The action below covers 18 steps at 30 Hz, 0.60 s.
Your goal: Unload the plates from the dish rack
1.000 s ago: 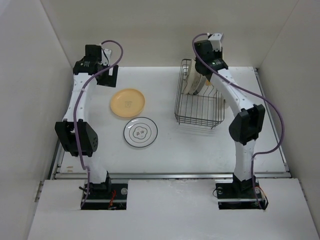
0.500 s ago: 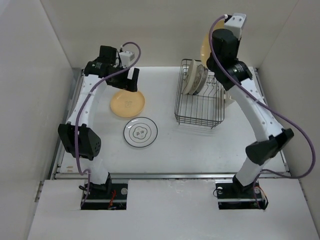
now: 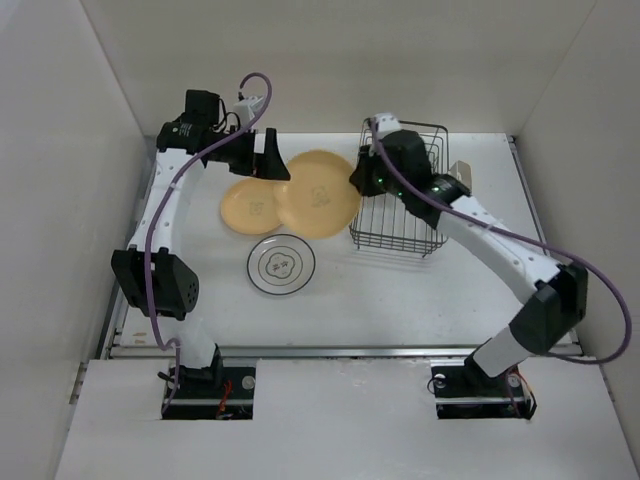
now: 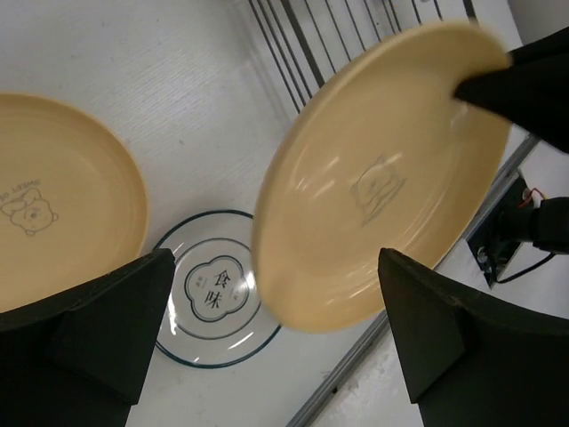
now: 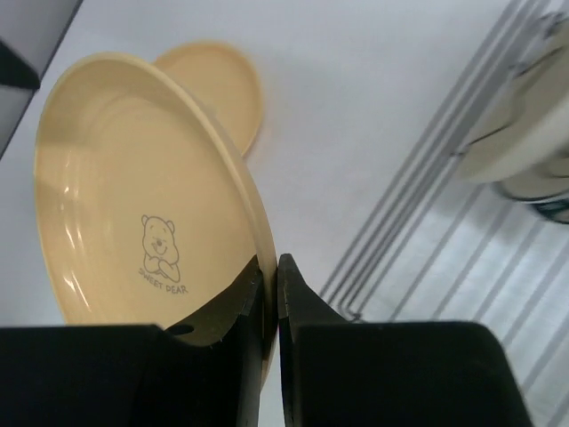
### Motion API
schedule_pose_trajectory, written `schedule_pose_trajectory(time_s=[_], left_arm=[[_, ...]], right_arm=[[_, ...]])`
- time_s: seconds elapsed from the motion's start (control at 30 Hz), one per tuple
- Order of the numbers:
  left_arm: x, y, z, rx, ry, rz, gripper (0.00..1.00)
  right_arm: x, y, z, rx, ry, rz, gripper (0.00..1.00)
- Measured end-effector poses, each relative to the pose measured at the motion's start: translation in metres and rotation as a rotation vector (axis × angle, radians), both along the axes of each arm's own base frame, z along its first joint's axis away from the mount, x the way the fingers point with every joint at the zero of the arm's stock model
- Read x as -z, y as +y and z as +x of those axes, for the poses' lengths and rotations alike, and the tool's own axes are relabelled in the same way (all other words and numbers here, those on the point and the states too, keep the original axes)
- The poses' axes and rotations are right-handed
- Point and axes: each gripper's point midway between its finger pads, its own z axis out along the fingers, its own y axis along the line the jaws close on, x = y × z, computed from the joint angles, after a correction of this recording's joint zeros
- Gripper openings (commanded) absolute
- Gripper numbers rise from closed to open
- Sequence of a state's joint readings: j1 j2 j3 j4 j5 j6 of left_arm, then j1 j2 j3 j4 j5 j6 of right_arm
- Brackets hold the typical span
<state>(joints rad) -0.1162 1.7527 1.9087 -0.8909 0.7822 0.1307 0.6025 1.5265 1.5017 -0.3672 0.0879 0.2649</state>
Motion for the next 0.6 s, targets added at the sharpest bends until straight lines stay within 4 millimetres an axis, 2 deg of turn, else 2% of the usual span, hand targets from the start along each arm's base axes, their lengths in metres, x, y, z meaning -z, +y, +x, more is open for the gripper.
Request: schedule_pose_trajectory(time_s=[0.07, 0.17, 0.23, 0.33, 0.37, 0.47, 0.5, 0.53, 0.6], left_arm=[[0.009, 0.003, -0.005, 0.012, 0.017, 0.026, 0.94], [0.025, 0.01, -0.01, 0.018, 0.043, 0.079, 0.84], [0.037, 0.017, -0.013, 0.013, 0.063, 0.121, 0.78], [0.051, 0.028, -0.016, -0.001, 0.091, 0.173, 0.66], [0.054, 0.032, -0.016, -0.006, 0.096, 0.189, 0.53], [0.058, 0.044, -0.016, -0.028, 0.106, 0.211, 0.28], [0.059, 0.046, -0.016, -0.031, 0.112, 0.213, 0.08], [0.059, 0.046, -0.018, -0.034, 0.124, 0.213, 0.0], [0.061, 0.05, -0.022, -0.016, 0.138, 0.229, 0.0]], right_arm=[[0.032, 0.026, -0.006, -0.084, 0.079, -0.007, 0.0], [0.057, 0.058, -0.015, -0.183, 0.141, 0.006, 0.0], [0.06, 0.072, -0.019, -0.231, 0.156, 0.022, 0.0], [0.056, 0.084, -0.02, -0.27, 0.146, 0.047, 0.0], [0.053, 0.087, -0.02, -0.279, 0.139, 0.057, 0.0], [0.048, 0.093, -0.019, -0.301, 0.119, 0.08, 0.0], [0.048, 0.095, -0.018, -0.306, 0.119, 0.082, 0.0], [0.051, 0.097, -0.016, -0.312, 0.123, 0.082, 0.0], [0.06, 0.1, -0.009, -0.31, 0.132, 0.067, 0.0]])
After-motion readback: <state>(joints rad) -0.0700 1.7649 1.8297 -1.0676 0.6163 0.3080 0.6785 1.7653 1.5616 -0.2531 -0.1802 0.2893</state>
